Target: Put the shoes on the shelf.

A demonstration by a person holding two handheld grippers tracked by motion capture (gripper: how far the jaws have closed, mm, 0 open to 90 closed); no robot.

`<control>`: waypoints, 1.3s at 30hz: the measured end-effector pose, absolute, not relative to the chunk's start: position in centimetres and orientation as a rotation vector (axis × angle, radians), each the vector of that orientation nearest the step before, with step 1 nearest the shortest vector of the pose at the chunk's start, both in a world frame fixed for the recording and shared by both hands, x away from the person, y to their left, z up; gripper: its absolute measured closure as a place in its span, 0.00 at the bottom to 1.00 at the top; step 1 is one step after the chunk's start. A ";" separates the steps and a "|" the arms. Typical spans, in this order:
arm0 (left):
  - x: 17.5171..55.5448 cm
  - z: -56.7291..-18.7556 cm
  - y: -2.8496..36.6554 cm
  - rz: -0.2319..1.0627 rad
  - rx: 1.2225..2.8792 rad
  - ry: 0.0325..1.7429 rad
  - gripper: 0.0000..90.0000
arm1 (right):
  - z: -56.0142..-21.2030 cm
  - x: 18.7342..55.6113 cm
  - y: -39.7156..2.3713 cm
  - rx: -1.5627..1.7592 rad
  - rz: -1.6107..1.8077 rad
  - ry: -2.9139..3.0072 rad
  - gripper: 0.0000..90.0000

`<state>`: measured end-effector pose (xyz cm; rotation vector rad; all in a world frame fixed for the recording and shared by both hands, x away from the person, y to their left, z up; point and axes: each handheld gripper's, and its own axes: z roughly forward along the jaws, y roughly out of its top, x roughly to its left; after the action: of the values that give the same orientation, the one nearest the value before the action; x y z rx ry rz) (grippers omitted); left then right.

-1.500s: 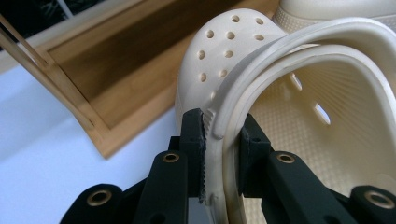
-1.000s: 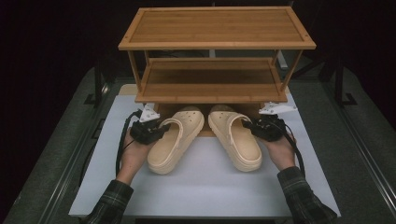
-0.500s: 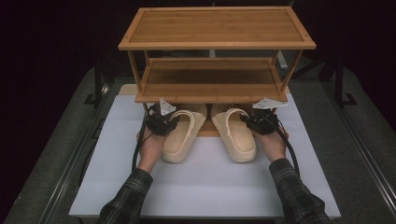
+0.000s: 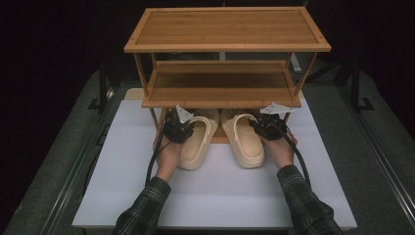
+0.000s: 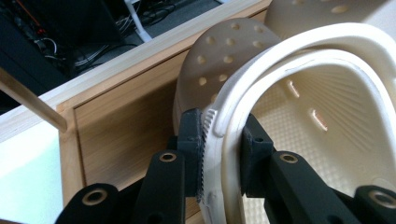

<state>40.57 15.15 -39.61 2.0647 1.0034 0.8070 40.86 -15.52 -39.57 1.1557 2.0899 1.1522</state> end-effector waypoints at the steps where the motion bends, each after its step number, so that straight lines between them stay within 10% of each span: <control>1: 40.6 -39.6 15.1 0.805 2.061 1.002 0.81 | -39.7 40.9 -15.4 1.158 1.148 2.092 0.84; 25: 36.8 -37.9 21.6 0.446 2.067 0.873 0.17 | -38.1 37.1 -18.1 1.202 1.346 2.209 0.21; 39: 32.6 -41.0 24.2 0.378 2.120 0.765 0.02 | -41.5 32.3 -20.7 1.130 1.374 2.328 0.10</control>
<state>32.55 24.23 -40.98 2.1202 0.7651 0.3781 32.26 -20.65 -41.48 1.1304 2.3276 1.3739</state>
